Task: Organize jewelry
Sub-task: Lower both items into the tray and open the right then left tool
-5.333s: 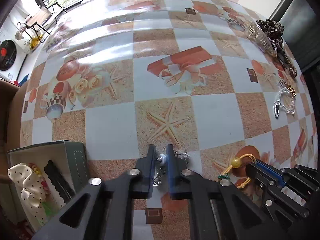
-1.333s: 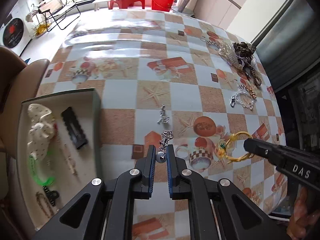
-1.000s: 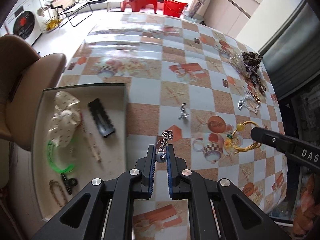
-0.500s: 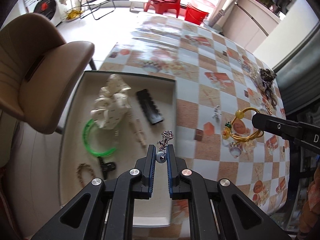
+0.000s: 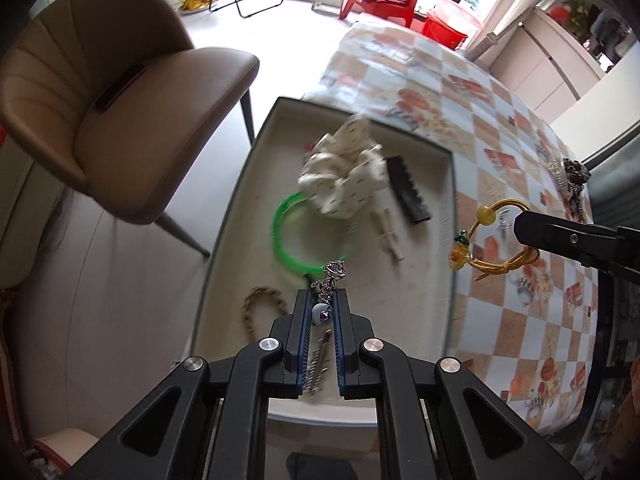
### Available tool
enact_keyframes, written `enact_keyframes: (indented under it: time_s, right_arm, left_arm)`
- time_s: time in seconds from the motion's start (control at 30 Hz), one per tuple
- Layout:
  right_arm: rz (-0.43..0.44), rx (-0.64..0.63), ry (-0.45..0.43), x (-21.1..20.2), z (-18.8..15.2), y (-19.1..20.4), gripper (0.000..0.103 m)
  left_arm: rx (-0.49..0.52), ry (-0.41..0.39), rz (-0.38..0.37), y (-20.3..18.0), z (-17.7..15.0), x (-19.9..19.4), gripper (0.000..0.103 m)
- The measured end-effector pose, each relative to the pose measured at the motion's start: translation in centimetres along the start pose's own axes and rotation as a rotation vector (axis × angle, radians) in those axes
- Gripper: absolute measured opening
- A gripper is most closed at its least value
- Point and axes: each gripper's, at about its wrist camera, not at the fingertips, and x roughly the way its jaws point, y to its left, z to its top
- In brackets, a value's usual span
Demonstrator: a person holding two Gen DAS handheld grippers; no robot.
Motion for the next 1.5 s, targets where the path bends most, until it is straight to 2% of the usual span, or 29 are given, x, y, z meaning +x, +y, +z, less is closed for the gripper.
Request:
enact_keyframes:
  time_s: [0.27,0.53,0.93,1.37,1.5]
  right_arm:
    - [0.02,-0.017,0.114,4.0,-1.1,0.9,0.002]
    - [-0.05,-0.04,0.188,7.9,-1.2,-0.9,0.002]
    - [-0.122,-0.059,0.221,11.5,0.8,-3.3,0.002]
    - [-0.151,-0.087,0.25,13.8,0.7,-1.8,0.003]
    - [-0.13,-0.075,0.262,13.7,0.9,-1.1,0.015]
  left_arm:
    - [0.025,0.08,-0.02,-0.4,-1.6,3.0,0.014]
    - [0.063,0.144,-0.025,-2.6,-3.3,5.8,0.013]
    - [0.098,0.155,0.035,-4.3,-4.0,8.2,0.014]
    - [0.104,0.145,0.069,-6.1,-4.6,8.1,0.014]
    - [0.104,0.146,0.069,-6.0,-4.7,7.8,0.014]
